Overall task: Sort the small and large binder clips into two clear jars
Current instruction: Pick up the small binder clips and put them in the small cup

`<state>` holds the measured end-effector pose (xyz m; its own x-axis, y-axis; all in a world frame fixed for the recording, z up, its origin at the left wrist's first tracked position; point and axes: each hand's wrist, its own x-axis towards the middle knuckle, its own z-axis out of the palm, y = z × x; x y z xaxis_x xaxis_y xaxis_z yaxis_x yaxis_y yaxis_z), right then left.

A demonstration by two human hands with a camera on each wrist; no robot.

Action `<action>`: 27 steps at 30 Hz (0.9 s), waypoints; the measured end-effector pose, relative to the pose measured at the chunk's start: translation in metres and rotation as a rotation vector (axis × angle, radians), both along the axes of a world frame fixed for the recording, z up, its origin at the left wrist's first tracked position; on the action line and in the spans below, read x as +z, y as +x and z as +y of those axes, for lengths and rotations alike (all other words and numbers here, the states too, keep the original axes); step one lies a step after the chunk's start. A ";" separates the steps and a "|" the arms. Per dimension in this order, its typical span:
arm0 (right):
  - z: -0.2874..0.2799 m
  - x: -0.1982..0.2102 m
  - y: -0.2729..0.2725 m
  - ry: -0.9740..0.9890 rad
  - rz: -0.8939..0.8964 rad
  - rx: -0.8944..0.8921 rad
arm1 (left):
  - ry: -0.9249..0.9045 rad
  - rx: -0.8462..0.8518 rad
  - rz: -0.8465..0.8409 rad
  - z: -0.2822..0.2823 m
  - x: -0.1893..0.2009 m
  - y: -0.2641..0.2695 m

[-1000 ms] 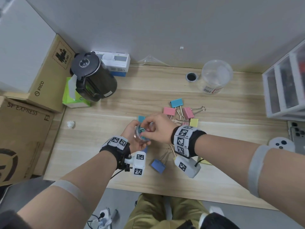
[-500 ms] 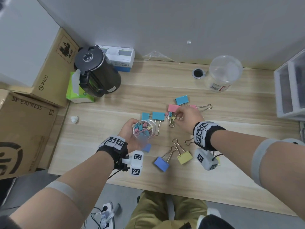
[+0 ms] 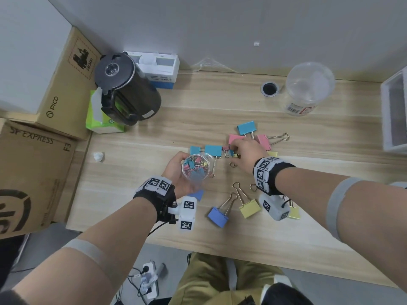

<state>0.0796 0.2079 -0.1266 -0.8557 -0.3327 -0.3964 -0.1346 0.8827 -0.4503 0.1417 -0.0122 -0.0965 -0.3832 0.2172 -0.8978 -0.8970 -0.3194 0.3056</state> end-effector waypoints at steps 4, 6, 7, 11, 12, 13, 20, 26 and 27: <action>0.002 0.006 -0.006 -0.001 -0.026 0.032 | 0.001 -0.003 -0.004 0.002 0.000 -0.004; 0.003 0.008 -0.008 0.007 -0.037 0.027 | 0.000 -0.006 -0.005 0.002 0.001 -0.005; 0.004 0.009 -0.009 0.001 -0.039 0.020 | 0.001 -0.008 -0.004 0.002 0.001 -0.006; 0.009 0.014 -0.009 -0.065 -0.022 -0.051 | -0.007 -0.024 0.005 0.002 0.004 -0.010; 0.009 0.016 -0.010 -0.091 -0.028 -0.079 | -0.011 -0.029 0.008 0.002 0.005 -0.011; 0.009 0.019 -0.010 -0.120 -0.040 -0.101 | -0.015 -0.032 0.011 0.002 0.005 -0.011; -0.015 0.019 -0.016 -0.163 -0.121 -0.126 | 0.013 -0.028 0.037 -0.001 0.006 -0.013; -0.027 0.008 -0.017 0.011 -0.101 -0.007 | 0.039 -0.001 0.035 -0.009 0.006 -0.013; -0.028 0.007 -0.016 0.022 -0.098 -0.006 | 0.040 0.006 0.033 -0.010 0.005 -0.013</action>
